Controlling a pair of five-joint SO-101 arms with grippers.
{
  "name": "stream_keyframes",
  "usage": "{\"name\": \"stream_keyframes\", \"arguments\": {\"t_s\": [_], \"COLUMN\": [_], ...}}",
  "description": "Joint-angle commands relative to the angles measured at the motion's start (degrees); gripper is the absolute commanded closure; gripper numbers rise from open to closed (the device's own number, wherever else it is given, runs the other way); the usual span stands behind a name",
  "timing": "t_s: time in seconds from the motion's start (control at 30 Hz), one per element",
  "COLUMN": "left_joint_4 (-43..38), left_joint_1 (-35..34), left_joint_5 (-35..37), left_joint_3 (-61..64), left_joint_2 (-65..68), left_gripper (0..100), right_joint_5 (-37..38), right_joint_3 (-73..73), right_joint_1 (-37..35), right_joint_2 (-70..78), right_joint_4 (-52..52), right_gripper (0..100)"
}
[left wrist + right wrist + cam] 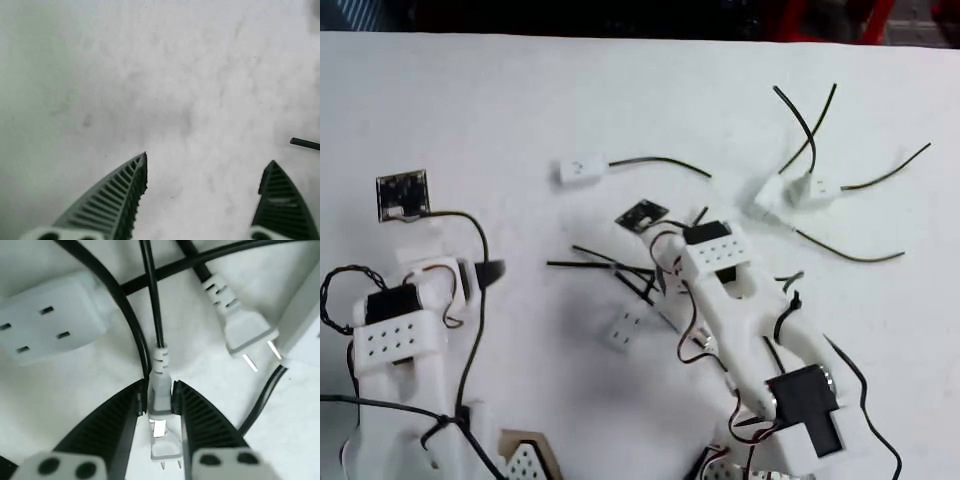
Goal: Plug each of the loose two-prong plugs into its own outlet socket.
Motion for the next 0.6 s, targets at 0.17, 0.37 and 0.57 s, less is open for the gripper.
{"name": "stream_keyframes", "arguments": {"t_s": [0.17,0.37,0.57], "left_joint_4": [-1.1,-1.1,-1.1], "left_joint_1": [0.7,0.7,0.7], "left_joint_5": [-0.3,-0.3,-0.3], "left_joint_3": [-0.4,-0.4,-0.4], "left_joint_2": [-1.4,-1.4,-1.4], "left_gripper": [65,65,65], "right_joint_5": [-0.3,-0.2,1.0], "right_joint_3": [-2.3,-2.0,-2.4], "right_joint_1": [-0.4,-0.5,-0.7], "right_joint_2": [0.2,0.3,-0.5], "right_joint_4": [1.3,1.6,2.0], "right_gripper": [98.0,95.6,98.2]}}
